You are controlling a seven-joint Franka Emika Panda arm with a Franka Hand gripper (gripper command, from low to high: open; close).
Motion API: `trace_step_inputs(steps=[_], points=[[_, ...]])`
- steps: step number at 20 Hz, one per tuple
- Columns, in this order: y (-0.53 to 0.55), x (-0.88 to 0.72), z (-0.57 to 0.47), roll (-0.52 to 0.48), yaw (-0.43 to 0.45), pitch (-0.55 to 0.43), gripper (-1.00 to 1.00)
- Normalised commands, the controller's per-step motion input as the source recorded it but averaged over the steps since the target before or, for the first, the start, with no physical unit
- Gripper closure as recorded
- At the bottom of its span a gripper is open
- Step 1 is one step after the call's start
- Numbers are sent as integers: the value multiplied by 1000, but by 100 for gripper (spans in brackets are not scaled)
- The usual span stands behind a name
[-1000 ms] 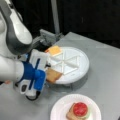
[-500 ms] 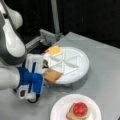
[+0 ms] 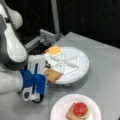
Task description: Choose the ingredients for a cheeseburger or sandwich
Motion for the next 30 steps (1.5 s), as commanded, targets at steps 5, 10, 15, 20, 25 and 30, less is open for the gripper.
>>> trace_step_inputs(steps=[5, 10, 15, 20, 25, 30], points=[[-167, 247, -44, 249, 127, -2, -100], [-153, 171, -35, 209, 119, 43, -100], [-161, 113, -35, 167, 114, 44, 100], [-150, 86, -21, 93, 117, 85, 100], [-130, 98, -9, 73, 109, 88, 100], [-144, 101, -10, 74, 109, 90, 100]])
